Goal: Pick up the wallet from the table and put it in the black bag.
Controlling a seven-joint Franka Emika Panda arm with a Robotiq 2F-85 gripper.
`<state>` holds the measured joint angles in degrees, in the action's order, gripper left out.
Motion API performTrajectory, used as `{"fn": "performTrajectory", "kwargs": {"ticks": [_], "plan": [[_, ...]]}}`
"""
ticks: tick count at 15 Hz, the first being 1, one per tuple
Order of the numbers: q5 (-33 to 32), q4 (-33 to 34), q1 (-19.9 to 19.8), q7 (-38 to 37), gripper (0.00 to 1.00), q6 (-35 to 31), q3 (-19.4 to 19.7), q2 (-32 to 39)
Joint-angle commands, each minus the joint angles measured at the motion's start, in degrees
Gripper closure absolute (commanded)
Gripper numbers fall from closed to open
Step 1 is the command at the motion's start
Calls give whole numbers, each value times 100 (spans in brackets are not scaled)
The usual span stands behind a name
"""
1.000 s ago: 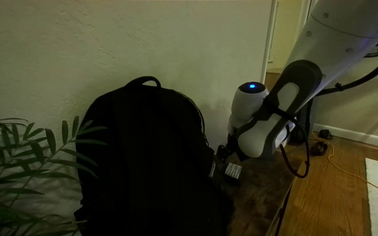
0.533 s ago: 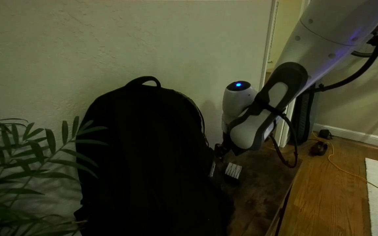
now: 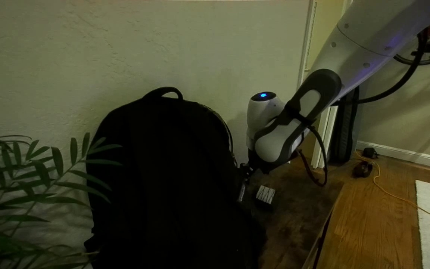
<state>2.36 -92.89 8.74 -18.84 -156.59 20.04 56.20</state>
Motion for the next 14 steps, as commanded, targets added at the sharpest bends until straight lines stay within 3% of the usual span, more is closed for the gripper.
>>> {"fn": "performTrajectory", "kwargs": {"ticks": [1,7,14], "plan": [[-174,421,-371,199,0,284,-323,252],[-232,633,-546,512,0,168,-578,478],[-433,542,-476,850,0,110,-642,384]]}}
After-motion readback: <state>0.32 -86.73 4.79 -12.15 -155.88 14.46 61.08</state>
